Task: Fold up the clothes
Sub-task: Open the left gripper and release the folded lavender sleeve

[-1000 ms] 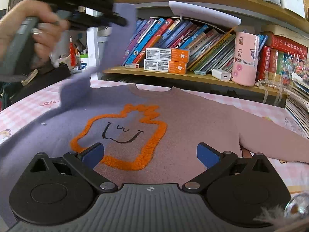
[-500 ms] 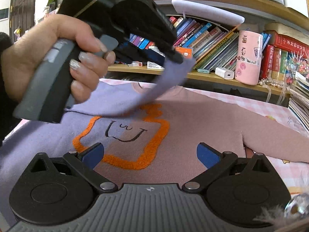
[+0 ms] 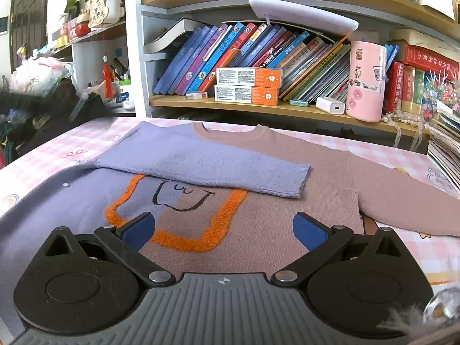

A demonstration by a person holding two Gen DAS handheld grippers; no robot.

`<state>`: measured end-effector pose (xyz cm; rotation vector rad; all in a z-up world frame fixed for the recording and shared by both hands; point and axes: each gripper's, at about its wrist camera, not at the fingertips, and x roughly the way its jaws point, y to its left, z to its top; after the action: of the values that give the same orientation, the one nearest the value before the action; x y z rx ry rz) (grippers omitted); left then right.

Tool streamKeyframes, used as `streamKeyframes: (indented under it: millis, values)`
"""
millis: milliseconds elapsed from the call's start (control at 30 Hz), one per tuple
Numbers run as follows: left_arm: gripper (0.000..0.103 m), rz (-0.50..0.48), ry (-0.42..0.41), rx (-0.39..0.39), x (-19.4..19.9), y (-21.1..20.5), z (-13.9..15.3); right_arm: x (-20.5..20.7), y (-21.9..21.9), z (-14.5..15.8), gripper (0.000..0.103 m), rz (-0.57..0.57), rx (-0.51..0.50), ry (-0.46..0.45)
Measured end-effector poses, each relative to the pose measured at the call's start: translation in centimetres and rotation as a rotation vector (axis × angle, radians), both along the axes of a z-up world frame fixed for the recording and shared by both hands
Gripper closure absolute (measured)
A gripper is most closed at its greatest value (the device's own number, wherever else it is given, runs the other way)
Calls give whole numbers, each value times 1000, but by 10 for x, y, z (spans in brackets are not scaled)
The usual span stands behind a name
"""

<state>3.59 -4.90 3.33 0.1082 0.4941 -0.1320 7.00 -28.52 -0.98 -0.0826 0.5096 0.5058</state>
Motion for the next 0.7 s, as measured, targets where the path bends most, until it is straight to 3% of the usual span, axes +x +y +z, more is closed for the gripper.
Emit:
streamKeyframes:
  millis: [267, 500, 700]
  values:
    - [21, 186, 50, -75, -46, 66, -23, 6, -1, -3, 0, -25, -8, 35]
    - [21, 202, 54, -128, -54, 86, -28, 8, -1, -5, 0, -61, -26, 52]
    - [21, 171, 79, -191, -57, 93, -40, 4, 2, -4, 0, -102, -60, 12]
